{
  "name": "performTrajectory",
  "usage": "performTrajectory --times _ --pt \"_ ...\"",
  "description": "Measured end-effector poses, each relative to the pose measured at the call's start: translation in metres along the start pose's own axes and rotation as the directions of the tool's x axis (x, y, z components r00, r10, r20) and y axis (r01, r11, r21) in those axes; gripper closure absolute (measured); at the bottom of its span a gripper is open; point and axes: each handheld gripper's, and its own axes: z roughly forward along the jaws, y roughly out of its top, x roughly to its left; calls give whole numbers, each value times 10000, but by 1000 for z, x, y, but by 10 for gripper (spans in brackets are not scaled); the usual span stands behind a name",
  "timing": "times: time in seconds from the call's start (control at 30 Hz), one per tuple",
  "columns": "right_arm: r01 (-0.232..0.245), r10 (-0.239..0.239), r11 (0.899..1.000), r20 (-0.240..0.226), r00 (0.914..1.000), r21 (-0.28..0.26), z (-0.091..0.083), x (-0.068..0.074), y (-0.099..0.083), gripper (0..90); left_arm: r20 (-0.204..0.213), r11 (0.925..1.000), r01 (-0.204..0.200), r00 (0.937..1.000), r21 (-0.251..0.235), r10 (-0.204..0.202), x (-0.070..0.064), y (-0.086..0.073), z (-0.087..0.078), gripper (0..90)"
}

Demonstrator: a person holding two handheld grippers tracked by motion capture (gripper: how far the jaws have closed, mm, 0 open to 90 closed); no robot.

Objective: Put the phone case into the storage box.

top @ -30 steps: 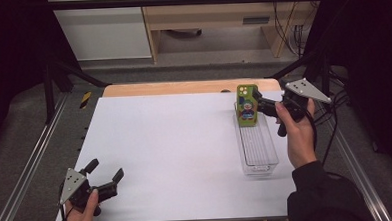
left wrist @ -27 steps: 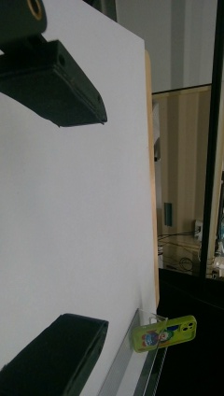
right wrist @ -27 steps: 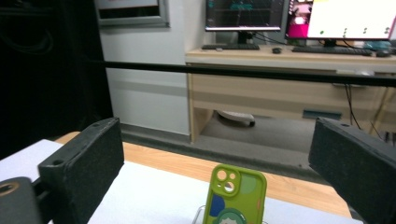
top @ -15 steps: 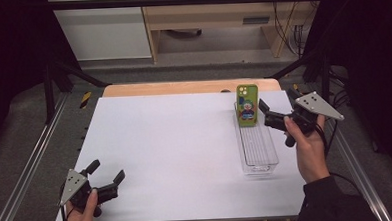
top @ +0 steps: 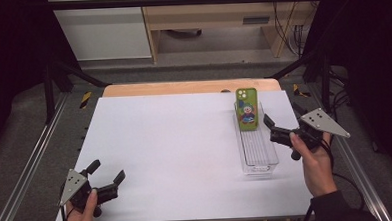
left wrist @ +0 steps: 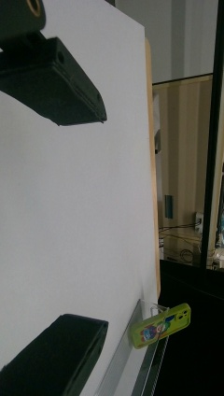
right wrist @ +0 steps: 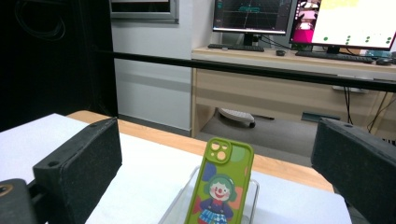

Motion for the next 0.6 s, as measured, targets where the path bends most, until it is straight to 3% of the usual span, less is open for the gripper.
performTrajectory --times 0.6 --pt "-212 213 9997 69 9997 -90 -27 -3 -25 25 33 9999 -128 9999 -95 128 1 1 -2 15"
